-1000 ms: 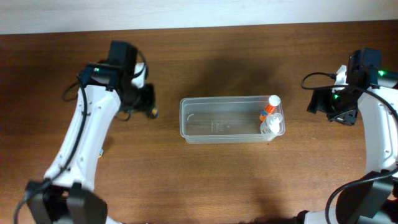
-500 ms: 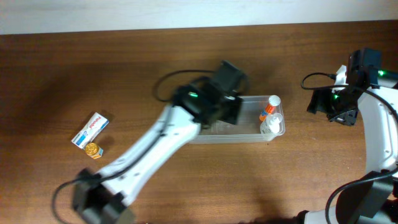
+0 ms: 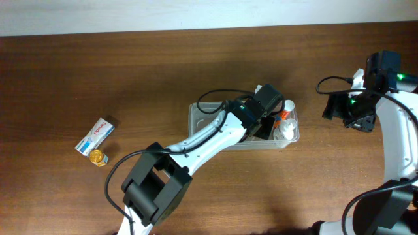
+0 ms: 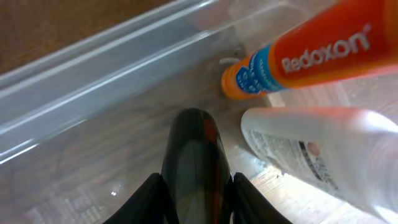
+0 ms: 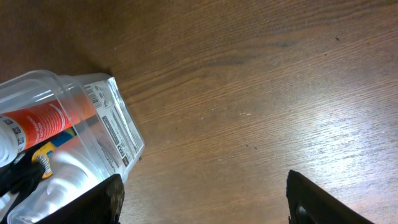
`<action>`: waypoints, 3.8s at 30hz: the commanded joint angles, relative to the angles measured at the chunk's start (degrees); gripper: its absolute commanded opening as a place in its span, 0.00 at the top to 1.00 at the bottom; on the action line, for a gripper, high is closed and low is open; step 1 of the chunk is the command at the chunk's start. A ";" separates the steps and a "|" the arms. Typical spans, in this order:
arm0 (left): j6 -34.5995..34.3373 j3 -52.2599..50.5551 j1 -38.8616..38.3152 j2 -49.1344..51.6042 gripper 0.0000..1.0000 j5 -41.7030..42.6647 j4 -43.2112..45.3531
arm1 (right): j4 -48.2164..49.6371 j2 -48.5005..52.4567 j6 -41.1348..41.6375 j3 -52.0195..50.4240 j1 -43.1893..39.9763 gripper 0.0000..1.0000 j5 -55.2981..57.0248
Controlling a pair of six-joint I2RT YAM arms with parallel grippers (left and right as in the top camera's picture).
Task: Pack container
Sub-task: 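Carry the dark bottle into the container and release it, then move the left gripper to the Panadol box and grasp it, then carry the Panadol box into the container and release it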
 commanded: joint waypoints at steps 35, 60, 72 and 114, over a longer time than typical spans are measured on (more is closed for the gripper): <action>0.63 20.61 35.63 -25.00 0.01 -16.76 -55.98 | -0.15 -0.11 0.20 0.02 -0.31 0.25 -0.50; 28.15 -12.07 68.98 -13.90 0.00 -4.17 -28.89 | -0.52 -0.11 0.20 0.02 -0.31 0.24 -0.50; 32.59 -12.07 67.80 -2.01 0.01 -4.83 -20.63 | -0.50 -0.11 0.17 0.02 -0.31 0.24 -0.48; 28.61 10.54 62.20 -10.21 0.59 0.46 -34.69 | -0.72 -0.11 0.17 0.02 -0.31 0.24 -0.46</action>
